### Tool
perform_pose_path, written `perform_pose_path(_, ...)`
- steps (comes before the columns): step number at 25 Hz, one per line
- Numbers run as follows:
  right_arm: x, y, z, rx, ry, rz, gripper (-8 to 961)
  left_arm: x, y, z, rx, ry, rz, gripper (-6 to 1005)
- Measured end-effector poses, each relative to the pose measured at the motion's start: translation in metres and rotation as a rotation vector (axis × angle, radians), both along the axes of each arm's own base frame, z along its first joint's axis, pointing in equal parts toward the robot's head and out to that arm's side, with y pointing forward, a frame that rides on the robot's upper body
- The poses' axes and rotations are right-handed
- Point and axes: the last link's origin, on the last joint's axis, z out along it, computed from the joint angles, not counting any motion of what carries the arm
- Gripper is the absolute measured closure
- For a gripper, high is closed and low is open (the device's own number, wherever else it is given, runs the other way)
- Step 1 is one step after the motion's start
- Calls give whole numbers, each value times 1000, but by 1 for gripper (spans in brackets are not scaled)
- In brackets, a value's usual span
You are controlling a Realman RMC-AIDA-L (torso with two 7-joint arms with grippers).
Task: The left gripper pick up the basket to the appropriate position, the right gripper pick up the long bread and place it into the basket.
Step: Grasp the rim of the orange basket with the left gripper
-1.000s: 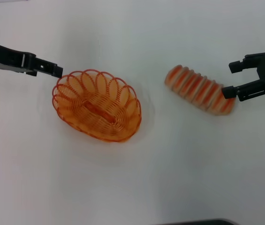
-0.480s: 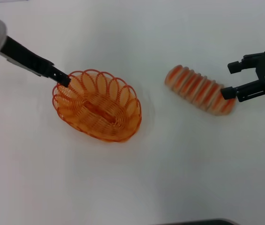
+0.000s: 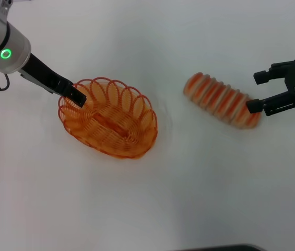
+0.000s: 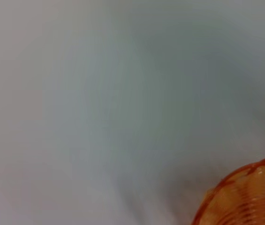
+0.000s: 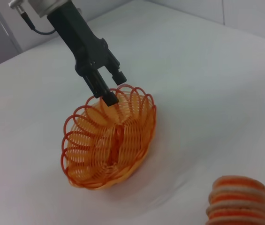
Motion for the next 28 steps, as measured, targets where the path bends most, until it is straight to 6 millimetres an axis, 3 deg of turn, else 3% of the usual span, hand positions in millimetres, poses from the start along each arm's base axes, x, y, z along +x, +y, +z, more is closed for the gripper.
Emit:
perform_pose_path(12, -1, 1, -1, -6, 0, -4, 16, -7, -2, -16, -20, 45, -29, 140)
perform_pose_path(28, -2, 2, -2, -11, -8, -1, 16, -3, -1, -25, -40, 65, -62, 140)
